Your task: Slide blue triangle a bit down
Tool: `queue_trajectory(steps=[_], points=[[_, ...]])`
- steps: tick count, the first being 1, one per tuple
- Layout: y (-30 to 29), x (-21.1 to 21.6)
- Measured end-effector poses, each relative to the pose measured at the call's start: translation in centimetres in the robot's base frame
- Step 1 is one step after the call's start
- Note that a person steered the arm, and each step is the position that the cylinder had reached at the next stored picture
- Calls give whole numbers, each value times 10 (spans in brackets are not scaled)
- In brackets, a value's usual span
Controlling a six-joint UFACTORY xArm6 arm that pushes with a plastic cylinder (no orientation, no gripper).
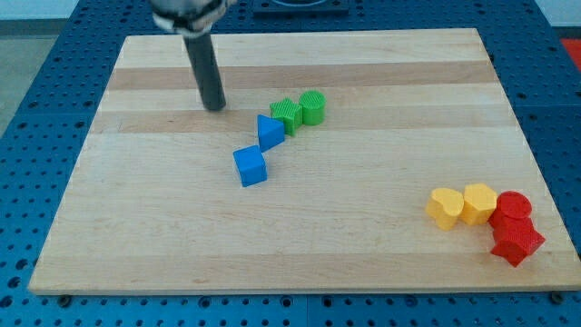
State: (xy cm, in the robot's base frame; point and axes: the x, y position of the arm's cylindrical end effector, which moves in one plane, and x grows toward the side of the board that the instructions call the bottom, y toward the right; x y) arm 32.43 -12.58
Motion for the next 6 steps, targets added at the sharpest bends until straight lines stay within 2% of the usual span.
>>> queue_trajectory(steps=[1, 3, 6], points=[[41, 14], [41, 34], [97, 161]])
